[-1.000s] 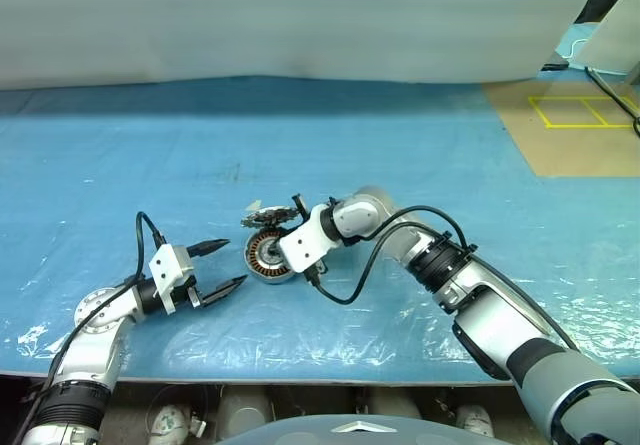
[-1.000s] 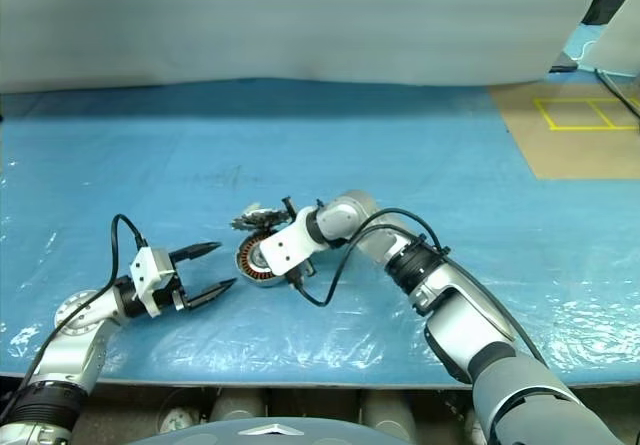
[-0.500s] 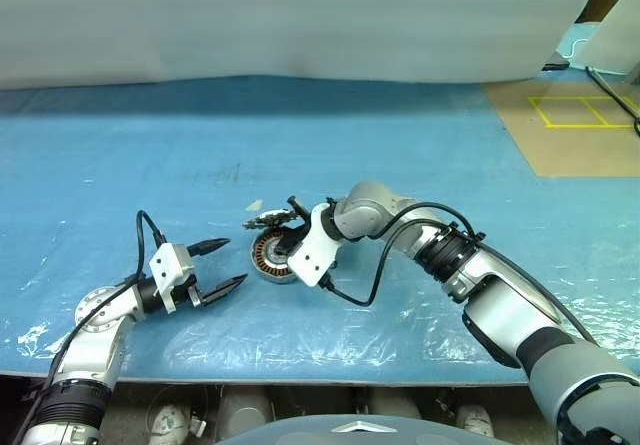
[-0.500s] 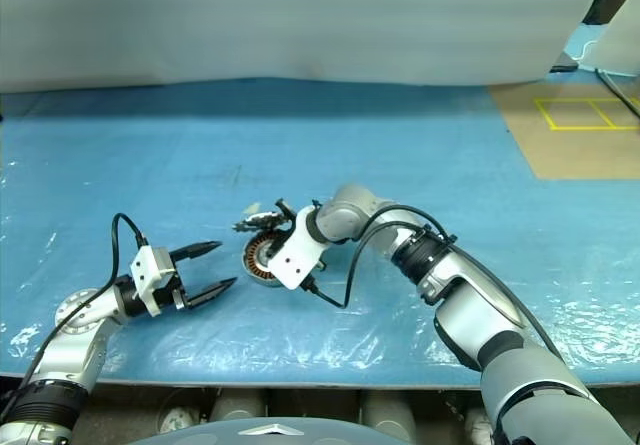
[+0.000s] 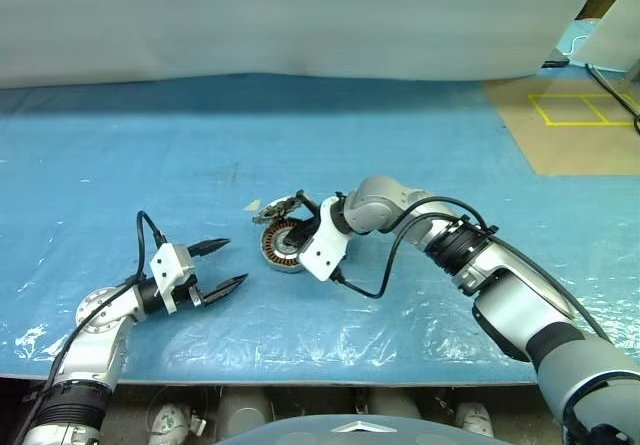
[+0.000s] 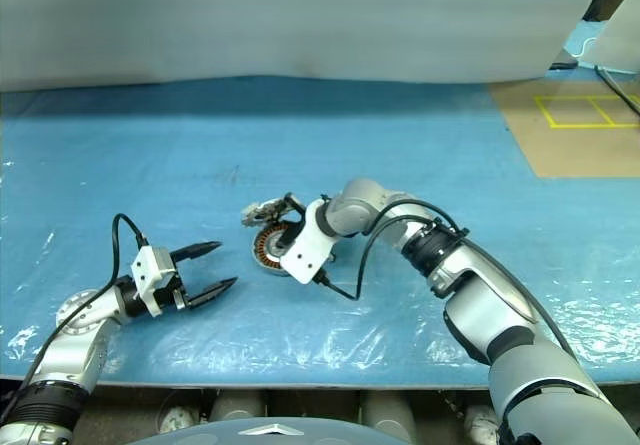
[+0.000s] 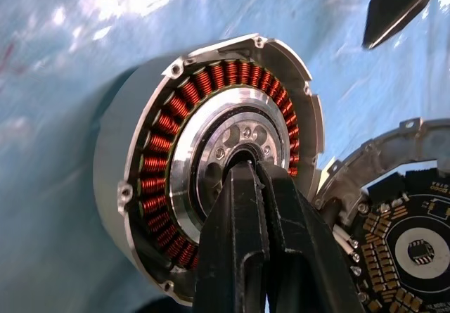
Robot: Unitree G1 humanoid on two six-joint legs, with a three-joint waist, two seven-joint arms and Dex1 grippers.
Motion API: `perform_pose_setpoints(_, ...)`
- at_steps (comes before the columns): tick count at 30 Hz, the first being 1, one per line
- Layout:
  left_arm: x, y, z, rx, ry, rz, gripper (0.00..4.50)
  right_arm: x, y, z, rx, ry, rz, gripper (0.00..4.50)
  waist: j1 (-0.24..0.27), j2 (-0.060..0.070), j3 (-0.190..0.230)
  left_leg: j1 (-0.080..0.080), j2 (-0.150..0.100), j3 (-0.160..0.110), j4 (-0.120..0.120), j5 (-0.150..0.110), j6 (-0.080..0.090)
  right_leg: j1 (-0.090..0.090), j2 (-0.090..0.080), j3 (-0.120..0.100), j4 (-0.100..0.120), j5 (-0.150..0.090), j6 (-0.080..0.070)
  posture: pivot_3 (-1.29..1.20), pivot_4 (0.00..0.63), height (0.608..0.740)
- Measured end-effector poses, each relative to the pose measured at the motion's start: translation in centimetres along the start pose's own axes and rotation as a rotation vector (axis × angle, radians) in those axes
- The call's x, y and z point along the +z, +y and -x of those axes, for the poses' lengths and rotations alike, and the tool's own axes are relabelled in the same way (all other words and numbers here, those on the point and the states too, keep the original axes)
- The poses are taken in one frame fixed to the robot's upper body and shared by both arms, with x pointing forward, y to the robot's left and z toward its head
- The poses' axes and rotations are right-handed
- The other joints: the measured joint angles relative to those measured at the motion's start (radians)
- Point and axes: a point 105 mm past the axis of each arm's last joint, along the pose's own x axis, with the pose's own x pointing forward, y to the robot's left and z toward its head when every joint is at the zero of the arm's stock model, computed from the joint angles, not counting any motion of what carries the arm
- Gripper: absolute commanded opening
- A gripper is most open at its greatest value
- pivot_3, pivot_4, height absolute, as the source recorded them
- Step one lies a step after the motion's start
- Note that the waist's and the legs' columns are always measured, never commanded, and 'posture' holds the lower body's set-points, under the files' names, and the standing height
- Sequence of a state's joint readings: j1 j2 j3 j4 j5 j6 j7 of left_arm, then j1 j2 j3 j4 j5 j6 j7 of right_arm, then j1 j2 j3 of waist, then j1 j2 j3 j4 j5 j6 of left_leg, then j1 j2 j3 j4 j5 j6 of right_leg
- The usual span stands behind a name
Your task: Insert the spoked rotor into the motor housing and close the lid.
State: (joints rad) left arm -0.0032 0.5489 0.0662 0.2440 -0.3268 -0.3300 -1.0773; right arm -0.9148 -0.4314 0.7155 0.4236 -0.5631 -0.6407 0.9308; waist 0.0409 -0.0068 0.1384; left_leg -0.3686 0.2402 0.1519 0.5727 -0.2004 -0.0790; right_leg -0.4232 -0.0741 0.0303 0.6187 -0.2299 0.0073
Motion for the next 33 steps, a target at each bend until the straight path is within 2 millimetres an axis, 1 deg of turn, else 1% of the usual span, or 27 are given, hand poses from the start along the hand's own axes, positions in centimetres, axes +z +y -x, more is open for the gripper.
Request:
perform_pose_setpoints(4, 0.1, 0.1, -0.1, -0.001, -0.001, 0.001, 3.98, 0.1, -0.3, 0.6, -0.015, -0.010, 0.006, 0.02, -0.002, -0.001, 0.002, 0.000, 0.001, 0.000, -0.002, 0.000, 0.000, -0.001, 0.001, 0.000, 0.000, 0.000, 0.000, 0.00, 0.150, 0.740)
perform_pose_setpoints(11, 0.5, 0.4, -0.4, -0.009, -0.009, -0.008, 3.98, 0.4, -2.5, 1.7, -0.154, -0.043, -0.012, 0.02, -0.003, -0.003, 0.003, 0.000, 0.001, 0.000, -0.001, 0.000, 0.000, -0.001, 0.001, 0.000, 0.000, 0.000, 0.000, 0.00, 0.150, 0.740)
perform_pose_setpoints(14, 0.4, 0.4, -0.4, -0.010, -0.007, -0.006, 3.98, 0.5, -3.2, 2.5, -0.207, -0.061, -0.077, 0.02, -0.002, -0.004, 0.004, 0.000, 0.001, 0.000, -0.001, 0.000, 0.000, -0.001, 0.001, 0.000, 0.000, 0.000, 0.000, 0.00, 0.150, 0.740)
perform_pose_setpoints(16, 0.3, 0.5, -0.4, -0.009, -0.005, -0.002, 3.98, 0.6, -3.1, 2.8, -0.221, -0.073, -0.145, 0.02, -0.002, -0.004, 0.004, -0.001, 0.001, 0.000, -0.002, 0.000, 0.000, -0.001, 0.001, 0.000, 0.000, 0.000, 0.000, 0.00, 0.150, 0.740)
perform_pose_setpoints(17, 0.3, 0.5, -0.4, -0.009, -0.005, -0.002, 3.98, 0.6, -3.0, 3.1, -0.233, -0.084, -0.197, 0.02, -0.001, -0.004, 0.005, -0.001, 0.001, 0.000, -0.002, 0.000, 0.000, -0.001, 0.001, 0.000, 0.000, 0.000, 0.000, 0.00, 0.150, 0.740)
perform_pose_setpoints(19, 0.4, 0.6, -0.4, -0.008, -0.005, 0.001, 3.98, 0.5, -2.5, 4.1, -0.267, -0.110, -0.354, 0.02, 0.004, -0.005, 0.005, -0.001, 0.001, 0.000, -0.002, 0.000, 0.000, -0.001, 0.001, 0.000, 0.000, 0.000, 0.000, 0.00, 0.150, 0.740)
perform_pose_setpoints(21, 0.5, 0.7, -0.5, -0.006, -0.007, 0.005, 3.98, -0.2, -1.4, 6.1, -0.319, -0.134, -0.588, 0.02, 0.011, -0.006, 0.006, -0.001, 0.000, 0.000, -0.001, 0.000, 0.000, -0.001, 0.000, -0.001, -0.001, 0.000, 0.001, 0.00, 0.150, 0.740)
perform_pose_setpoints(23, 1.0, 0.7, -0.6, -0.011, -0.018, 0.007, 3.98, -1.0, -0.3, 8.0, -0.364, -0.135, -0.768, 0.02, 0.015, -0.006, 0.006, -0.001, 0.001, 0.000, -0.001, 0.000, 0.000, -0.001, 0.000, -0.001, -0.001, 0.000, 0.001, 0.00, 0.150, 0.740)
perform_pose_setpoints(24, 1.6, 0.6, -0.8, -0.018, -0.036, 0.005, 3.98, -1.6, 0.2, 9.1, -0.405, -0.126, -0.872, 0.02, 0.018, -0.006, 0.007, 0.000, 0.001, 0.000, -0.002, 0.000, 0.000, -0.001, 0.001, -0.001, 0.000, 0.000, 0.000, 0.00, 0.150, 0.740)
perform_pose_setpoints(25, 2.1, 0.6, -1.0, -0.026, -0.049, -0.001, 3.98, -2.1, 0.6, 9.9, -0.435, -0.108, -0.930, 0.02, 0.020, -0.006, 0.007, 0.000, 0.001, 0.000, -0.001, 0.000, 0.000, -0.001, 0.001, 0.000, 0.000, 0.000, 0.000, 0.00, 0.150, 0.740)
perform_pose_setpoints(27, 3.6, 0.5, -1.5, -0.048, -0.092, -0.011, 3.98, -3.4, 1.7, 11.3, -0.496, -0.046, -1.027, 0.02, 0.020, -0.006, 0.007, 0.001, 0.001, 0.000, -0.001, 0.000, 0.000, -0.001, 0.001, 0.000, 0.000, -0.002, -0.003, 0.00, 0.150, 0.740)
perform_pose_setpoints(28, 4.3, 0.5, -1.7, -0.056, -0.109, -0.014, 3.98, -3.8, 2.3, 11.7, -0.510, -0.019, -1.053, 0.02, 0.021, -0.005, 0.007, 0.001, 0.001, 0.000, -0.001, 0.000, -0.001, -0.001, 0.001, 0.000, 0.000, -0.002, -0.003, 0.00, 0.150, 0.740)
perform_pose_setpoints(30, 5.6, 0.7, -2.2, -0.070, -0.144, -0.016, 3.98, -4.2, 3.7, 11.8, -0.519, 0.028, -1.095, 0.42, 0.022, -0.005, 0.007, 0.001, 0.001, 0.000, -0.001, 0.000, -0.001, -0.001, 0.001, 0.001, 0.000, -0.002, -0.003, 0.00, 0.150, 0.740)
perform_pose_setpoints(31, 6.2, 0.9, -2.5, -0.079, -0.161, -0.014, 3.98, -4.3, 4.2, 11.6, -0.520, 0.044, -1.104, 0.53, 0.020, -0.004, 0.007, 0.001, 0.000, 0.000, -0.001, 0.000, -0.001, -0.001, 0.001, 0.001, 0.000, -0.002, -0.003, 0.00, 0.150, 0.740)
perform_pose_setpoints(33, 6.9, 1.0, -2.9, -0.092, -0.180, -0.012, 3.98, -4.5, 4.3, 11.3, -0.520, 0.071, -1.090, 1.15, 0.014, -0.002, 0.009, 0.001, 0.000, 0.000, -0.001, 0.000, -0.001, -0.001, 0.001, 0.001, 0.000, -0.002, -0.003, 0.00, 0.150, 0.740)
